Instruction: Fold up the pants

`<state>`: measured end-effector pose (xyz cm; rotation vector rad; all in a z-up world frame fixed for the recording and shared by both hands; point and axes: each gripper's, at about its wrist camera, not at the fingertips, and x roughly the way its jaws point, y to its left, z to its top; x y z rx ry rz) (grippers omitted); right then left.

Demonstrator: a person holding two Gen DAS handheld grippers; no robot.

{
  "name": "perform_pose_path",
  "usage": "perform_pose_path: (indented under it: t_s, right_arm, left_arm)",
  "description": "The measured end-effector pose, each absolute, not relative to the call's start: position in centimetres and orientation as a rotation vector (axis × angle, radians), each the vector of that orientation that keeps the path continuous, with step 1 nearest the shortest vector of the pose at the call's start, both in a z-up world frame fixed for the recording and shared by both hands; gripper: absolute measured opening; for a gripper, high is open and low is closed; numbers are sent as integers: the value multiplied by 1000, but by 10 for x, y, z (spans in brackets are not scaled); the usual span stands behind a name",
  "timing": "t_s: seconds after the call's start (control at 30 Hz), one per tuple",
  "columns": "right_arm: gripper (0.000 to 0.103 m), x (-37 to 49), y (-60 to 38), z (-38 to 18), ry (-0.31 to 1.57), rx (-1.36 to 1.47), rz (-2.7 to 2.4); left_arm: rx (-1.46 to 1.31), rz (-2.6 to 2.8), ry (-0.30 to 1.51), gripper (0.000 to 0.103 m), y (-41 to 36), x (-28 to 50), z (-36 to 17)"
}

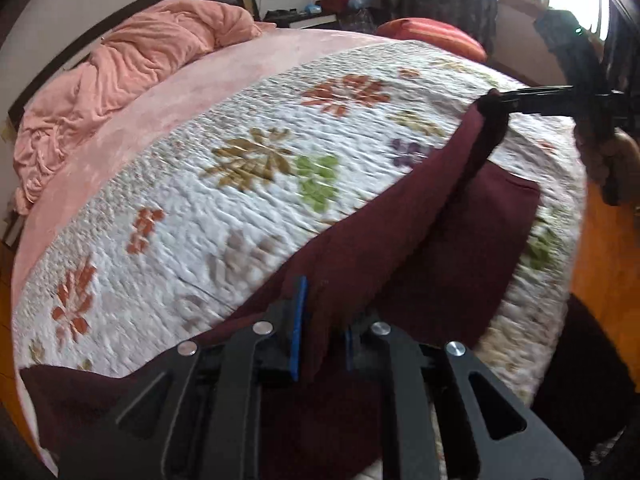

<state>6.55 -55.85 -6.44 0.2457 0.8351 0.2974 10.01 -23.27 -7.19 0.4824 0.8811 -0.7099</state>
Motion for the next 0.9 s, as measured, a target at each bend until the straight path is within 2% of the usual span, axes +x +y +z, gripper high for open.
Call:
perform_pose_path:
  t_s: [0.13, 0.23, 0.27, 0.3, 0.4, 0.6, 0.73, 0.8, 0.9]
  right_arm:
    - [29, 43, -565, -104, 945, 289, 275]
    - [43, 25, -565, -128, 994, 351, 283]
    - [62, 20, -568, -127, 989, 366, 274]
    - [71, 15, -571, -126, 992, 383, 248]
    - [71, -2, -579, -113, 958, 430, 218]
    - [71, -5, -560, -75, 849, 463, 312]
    - [70, 10, -534, -103, 987, 421, 314]
    - [65, 13, -531, -126, 1069, 441, 304]
    - [63, 8, -529, -128, 1070, 425, 277]
  left_arm:
    - [558, -717, 952, 15, -243, 63, -114]
    - [587, -671, 964, 17, -243, 51, -149]
    - [564, -663, 951, 18, -241, 50, -151]
    - [546, -660, 951, 18, -239, 50, -151]
    - [461, -664, 986, 22, -235, 58, -147]
    - [442, -653, 975, 24, -236, 52, -145]
    - [413, -663, 993, 33, -235, 50, -146]
    - [394, -662, 992, 33, -233, 50, -147]
    - [319, -666, 1012, 34, -225, 52, -141]
